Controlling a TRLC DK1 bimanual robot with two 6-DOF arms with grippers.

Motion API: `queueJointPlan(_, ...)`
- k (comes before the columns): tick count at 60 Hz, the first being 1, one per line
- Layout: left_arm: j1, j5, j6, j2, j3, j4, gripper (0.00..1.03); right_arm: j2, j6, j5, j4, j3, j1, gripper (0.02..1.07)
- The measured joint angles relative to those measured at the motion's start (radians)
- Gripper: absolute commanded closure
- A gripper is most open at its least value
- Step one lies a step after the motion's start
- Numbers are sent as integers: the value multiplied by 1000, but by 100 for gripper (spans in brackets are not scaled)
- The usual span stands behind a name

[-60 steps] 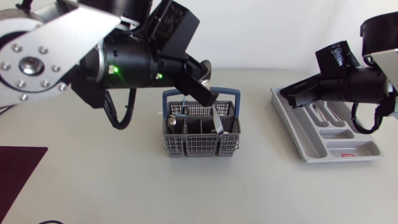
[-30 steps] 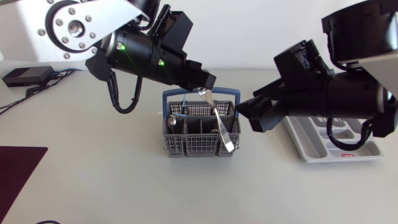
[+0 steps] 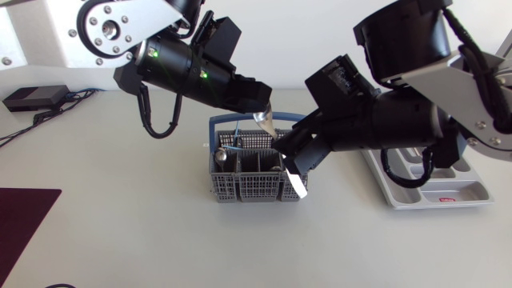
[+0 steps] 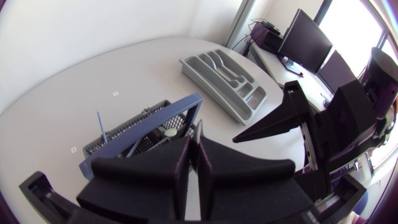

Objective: Sort the cutlery from the basket into the organizer compartments.

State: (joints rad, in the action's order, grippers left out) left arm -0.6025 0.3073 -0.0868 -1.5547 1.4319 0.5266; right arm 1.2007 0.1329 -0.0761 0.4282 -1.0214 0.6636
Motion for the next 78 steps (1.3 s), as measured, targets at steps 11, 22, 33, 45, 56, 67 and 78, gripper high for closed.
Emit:
queueJointPlan(11, 0, 21, -12, 0, 11, 0, 100, 34, -3, 3, -9, -3, 10, 59)
queueJointPlan(22, 0, 26, -15, 0, 11, 0, 100, 40, -3, 3, -13, -3, 22, 74)
queueJointPlan(33, 0, 26, -15, 0, 11, 0, 100, 40, -3, 3, -13, -5, 22, 88)
queueJointPlan(45, 0, 26, -15, 0, 11, 8, 100, 45, -3, 3, -13, -5, 22, 90)
queueJointPlan(56, 0, 27, -15, 0, 11, 9, 100, 45, -3, 6, -13, -5, 22, 91)
queueJointPlan(67, 0, 30, -15, 0, 11, 12, 97, 45, -3, 6, -13, -5, 22, 92)
queueJointPlan(78, 0, 33, -15, 0, 11, 13, 86, 45, -18, 6, -13, -5, 22, 93)
